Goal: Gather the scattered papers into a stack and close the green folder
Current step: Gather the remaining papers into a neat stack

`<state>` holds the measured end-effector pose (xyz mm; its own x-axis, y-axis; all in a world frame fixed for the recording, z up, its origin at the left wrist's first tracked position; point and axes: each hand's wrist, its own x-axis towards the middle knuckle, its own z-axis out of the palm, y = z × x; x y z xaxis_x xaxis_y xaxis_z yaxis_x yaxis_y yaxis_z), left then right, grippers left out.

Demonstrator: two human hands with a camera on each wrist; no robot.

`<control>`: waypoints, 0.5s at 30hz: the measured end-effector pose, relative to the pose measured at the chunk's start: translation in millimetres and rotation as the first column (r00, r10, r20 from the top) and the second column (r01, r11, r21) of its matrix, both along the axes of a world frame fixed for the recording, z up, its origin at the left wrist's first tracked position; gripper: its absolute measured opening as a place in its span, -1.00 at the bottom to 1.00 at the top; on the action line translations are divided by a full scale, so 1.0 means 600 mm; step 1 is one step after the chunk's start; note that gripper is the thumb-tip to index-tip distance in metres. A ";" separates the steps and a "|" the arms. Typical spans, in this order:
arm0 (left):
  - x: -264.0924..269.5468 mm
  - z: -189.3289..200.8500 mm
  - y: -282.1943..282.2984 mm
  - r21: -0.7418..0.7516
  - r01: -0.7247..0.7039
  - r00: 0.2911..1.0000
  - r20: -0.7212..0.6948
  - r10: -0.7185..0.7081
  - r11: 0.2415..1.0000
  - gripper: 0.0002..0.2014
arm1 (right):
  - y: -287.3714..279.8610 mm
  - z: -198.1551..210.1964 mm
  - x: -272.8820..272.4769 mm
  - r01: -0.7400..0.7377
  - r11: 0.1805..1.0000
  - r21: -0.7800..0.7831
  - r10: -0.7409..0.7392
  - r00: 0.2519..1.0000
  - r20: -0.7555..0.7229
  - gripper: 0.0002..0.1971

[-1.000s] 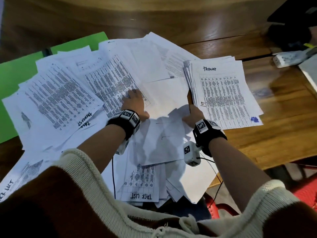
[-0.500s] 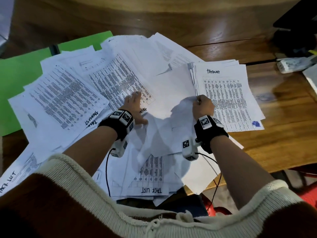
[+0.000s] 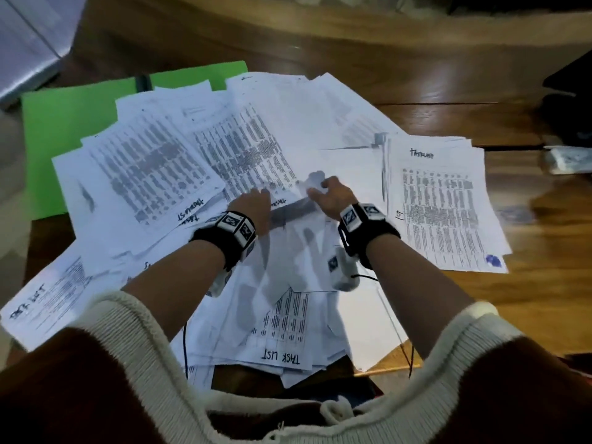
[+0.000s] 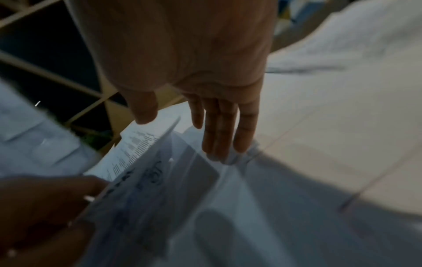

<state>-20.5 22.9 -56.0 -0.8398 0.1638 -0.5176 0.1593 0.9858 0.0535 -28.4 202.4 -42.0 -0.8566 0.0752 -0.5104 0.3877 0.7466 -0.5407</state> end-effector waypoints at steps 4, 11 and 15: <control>0.005 0.029 -0.006 -0.043 0.085 0.994 -0.070 -0.088 0.995 -0.71 | -0.043 -0.018 -0.032 0.153 0.973 -0.175 -0.142 0.987 0.076 -0.32; -0.023 0.045 -0.151 0.380 -0.484 0.823 -0.108 0.557 0.788 -0.48 | -0.053 -0.015 -0.049 0.054 0.997 0.064 -0.055 0.998 0.013 -0.66; -0.001 0.045 -0.264 -0.015 -0.763 0.644 -0.095 0.759 0.646 -0.40 | -0.048 -0.023 -0.044 0.012 0.992 0.129 -0.019 0.998 0.053 -0.63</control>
